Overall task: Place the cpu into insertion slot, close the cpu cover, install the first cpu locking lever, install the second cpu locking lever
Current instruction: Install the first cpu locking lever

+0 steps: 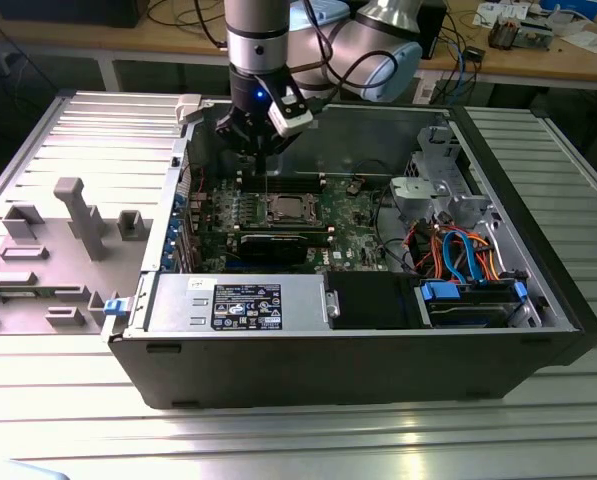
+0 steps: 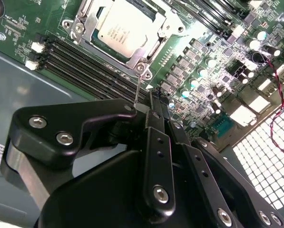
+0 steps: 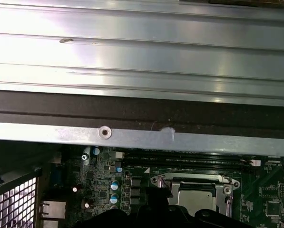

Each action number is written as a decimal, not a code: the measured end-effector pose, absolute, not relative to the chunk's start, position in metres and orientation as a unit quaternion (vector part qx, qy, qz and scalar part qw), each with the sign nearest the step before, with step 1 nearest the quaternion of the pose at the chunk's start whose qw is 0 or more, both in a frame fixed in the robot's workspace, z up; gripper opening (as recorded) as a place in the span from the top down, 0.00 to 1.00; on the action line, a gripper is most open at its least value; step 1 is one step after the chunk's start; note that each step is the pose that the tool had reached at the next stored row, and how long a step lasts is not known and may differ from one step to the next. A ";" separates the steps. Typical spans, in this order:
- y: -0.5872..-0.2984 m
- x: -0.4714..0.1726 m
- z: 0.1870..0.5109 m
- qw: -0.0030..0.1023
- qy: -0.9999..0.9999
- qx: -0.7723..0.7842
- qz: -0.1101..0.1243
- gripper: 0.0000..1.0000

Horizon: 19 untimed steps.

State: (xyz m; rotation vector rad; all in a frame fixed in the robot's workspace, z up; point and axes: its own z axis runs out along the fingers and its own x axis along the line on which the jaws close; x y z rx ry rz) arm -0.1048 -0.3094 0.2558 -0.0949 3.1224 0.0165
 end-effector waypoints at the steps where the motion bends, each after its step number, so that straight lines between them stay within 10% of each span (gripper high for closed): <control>1: -0.309 -0.104 0.256 0.009 0.999 -0.030 0.005 0.89; 19: -0.309 -0.092 0.253 0.009 0.999 -0.030 0.002 0.89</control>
